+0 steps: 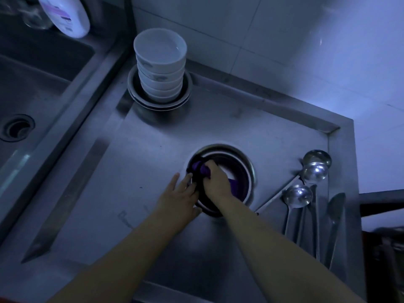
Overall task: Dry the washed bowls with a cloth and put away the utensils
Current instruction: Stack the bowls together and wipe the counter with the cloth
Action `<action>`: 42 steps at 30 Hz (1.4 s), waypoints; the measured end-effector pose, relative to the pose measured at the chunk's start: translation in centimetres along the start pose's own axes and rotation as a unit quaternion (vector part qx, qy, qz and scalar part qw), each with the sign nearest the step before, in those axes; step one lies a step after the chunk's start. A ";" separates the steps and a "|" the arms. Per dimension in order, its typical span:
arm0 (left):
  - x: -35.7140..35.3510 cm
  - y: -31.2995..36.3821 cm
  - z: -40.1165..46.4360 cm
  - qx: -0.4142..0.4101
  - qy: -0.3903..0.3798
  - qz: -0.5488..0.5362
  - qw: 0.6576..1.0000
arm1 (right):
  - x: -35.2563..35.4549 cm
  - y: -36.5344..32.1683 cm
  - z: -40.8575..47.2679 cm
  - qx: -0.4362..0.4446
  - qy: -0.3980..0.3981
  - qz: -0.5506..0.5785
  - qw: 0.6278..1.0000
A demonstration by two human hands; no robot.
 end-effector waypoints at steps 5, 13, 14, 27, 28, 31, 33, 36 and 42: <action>-0.6 0.3 0.0 -0.001 -0.027 -0.004 1.000 | 0.2 1.1 -0.4 0.053 -0.140 -0.096 0.984; -0.4 0.5 0.3 0.012 -0.050 0.000 0.999 | 3.0 -0.6 0.6 0.176 0.032 -0.375 0.909; -0.3 0.5 0.2 0.013 -0.048 -0.001 0.999 | 3.0 0.2 0.5 0.144 0.028 -0.396 0.907; 0.4 0.8 0.1 0.027 -0.085 -0.003 0.996 | 1.1 1.5 -1.6 0.028 -0.056 -0.152 0.986; 0.6 0.8 0.1 0.025 -0.088 0.000 0.996 | 1.8 1.6 -1.6 0.009 -0.036 -0.092 0.995; 1.2 1.0 0.0 0.018 -0.091 0.015 0.996 | 4.2 2.1 -1.7 -0.037 0.036 0.086 0.995; 1.5 1.4 0.0 0.007 -0.097 0.030 0.995 | 6.0 2.2 -1.6 -0.053 0.073 0.141 0.986; 2.1 1.6 0.1 0.000 -0.103 0.048 0.993 | 9.7 2.6 -1.1 -0.080 0.132 0.194 0.969; 3.1 0.8 0.5 -0.001 -0.099 0.036 0.994 | 16.2 1.7 0.8 -0.001 0.260 0.178 0.949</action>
Point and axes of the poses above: each hand's wrist, its own z-axis towards the middle knuckle, its own x-axis out of the back of the hand, y = z × x, the point moved 6 cm from there along z, towards the middle knuckle, and after that the axes turned 6 degrees about -y, right-handed, at the moved point
